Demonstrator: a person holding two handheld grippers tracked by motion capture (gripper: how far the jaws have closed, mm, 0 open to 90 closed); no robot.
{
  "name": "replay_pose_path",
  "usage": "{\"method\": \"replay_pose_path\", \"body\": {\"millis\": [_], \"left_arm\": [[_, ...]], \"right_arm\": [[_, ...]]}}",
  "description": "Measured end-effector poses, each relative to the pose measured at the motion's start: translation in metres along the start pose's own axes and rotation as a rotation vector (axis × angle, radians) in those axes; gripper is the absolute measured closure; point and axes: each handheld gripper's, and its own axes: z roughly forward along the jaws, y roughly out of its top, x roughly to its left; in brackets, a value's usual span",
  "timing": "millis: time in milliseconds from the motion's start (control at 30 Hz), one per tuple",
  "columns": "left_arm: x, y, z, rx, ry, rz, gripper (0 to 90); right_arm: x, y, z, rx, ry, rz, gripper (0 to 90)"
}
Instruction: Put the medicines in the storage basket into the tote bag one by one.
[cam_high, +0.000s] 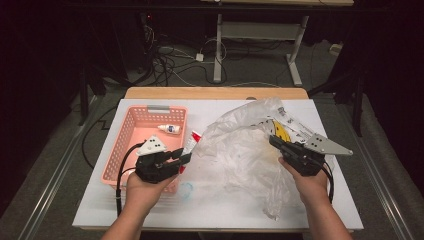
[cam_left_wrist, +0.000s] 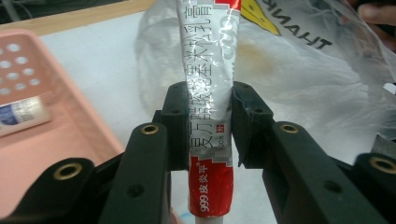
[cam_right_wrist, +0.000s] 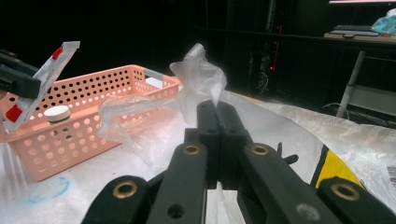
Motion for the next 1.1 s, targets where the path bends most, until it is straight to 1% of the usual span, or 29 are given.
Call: {"method": "replay_pose_path", "body": {"millis": [167, 267, 500, 667, 767, 867, 1100], "left_arm": [[-0.012, 0.001, 0.012, 0.011, -0.027, 0.018, 68.2], [-0.018, 0.002, 0.02, 0.019, -0.039, 0.029, 68.2], [-0.031, 0.002, 0.04, 0.035, -0.079, 0.04, 68.2], [-0.04, 0.003, 0.055, 0.043, -0.1, 0.05, 68.1], [-0.044, 0.004, 0.064, 0.047, -0.107, 0.054, 68.2], [-0.047, 0.005, 0.072, 0.054, -0.104, 0.065, 68.2], [-0.049, 0.007, 0.088, 0.058, -0.113, 0.06, 68.2]], "right_arm": [[0.0, 0.001, 0.0, -0.003, 0.003, -0.003, 90.0], [0.001, 0.001, -0.001, -0.006, 0.003, 0.003, 90.0], [0.001, 0.002, -0.001, -0.011, 0.004, -0.004, 90.0], [0.001, 0.002, -0.001, -0.01, 0.003, 0.001, 90.0], [0.002, 0.002, -0.001, -0.009, 0.004, -0.002, 90.0], [0.002, 0.003, -0.001, -0.013, 0.006, -0.001, 90.0], [0.003, 0.004, -0.002, -0.018, 0.009, 0.0, 90.0]]}}
